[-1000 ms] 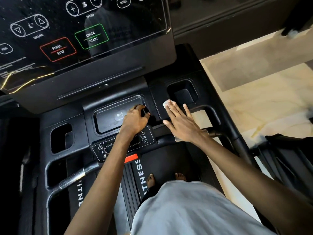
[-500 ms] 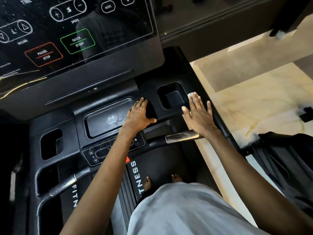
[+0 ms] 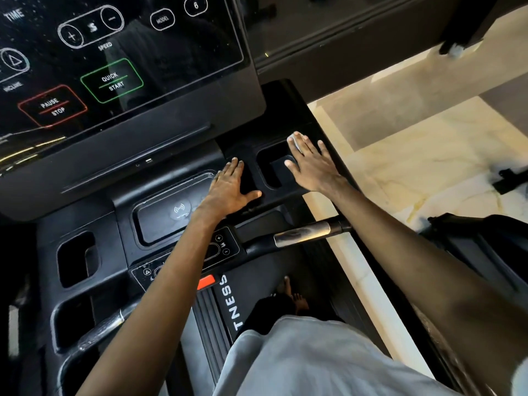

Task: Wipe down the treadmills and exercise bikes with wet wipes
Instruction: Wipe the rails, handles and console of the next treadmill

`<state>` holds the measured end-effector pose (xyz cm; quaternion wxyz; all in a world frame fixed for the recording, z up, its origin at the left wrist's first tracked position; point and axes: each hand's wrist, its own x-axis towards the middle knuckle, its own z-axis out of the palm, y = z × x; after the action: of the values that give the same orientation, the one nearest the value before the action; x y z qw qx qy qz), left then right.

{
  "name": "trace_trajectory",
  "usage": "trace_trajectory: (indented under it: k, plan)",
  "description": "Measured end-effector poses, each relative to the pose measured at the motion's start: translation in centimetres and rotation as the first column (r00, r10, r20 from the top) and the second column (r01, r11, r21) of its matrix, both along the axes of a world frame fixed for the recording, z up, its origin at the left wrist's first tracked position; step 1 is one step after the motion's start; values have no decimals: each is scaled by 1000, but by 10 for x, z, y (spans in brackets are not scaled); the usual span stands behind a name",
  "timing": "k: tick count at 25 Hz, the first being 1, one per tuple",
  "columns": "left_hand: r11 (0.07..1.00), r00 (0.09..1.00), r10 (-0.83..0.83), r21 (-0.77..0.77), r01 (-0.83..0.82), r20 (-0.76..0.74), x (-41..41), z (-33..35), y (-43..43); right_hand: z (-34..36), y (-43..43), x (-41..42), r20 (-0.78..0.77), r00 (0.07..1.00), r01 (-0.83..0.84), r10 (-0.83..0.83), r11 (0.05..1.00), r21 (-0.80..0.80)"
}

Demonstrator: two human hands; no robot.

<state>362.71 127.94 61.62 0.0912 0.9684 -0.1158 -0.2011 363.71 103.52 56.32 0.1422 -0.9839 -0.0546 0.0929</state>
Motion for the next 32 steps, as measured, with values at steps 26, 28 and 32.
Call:
trace_trajectory:
  k: [26, 28, 32]
  plan:
    - [989, 991, -131, -66, 132, 13, 27, -19, 14, 5, 88, 48, -834, 471, 772, -286, -324, 547]
    - [989, 991, -134, -68, 134, 9, 27, -19, 15, 3, 95, 47, -853, 399, 738, -336, -434, 516]
    - [989, 992, -123, -85, 124, 12, 27, -20, 15, 21, 95, 53, -873, 303, 708, -381, -523, 474]
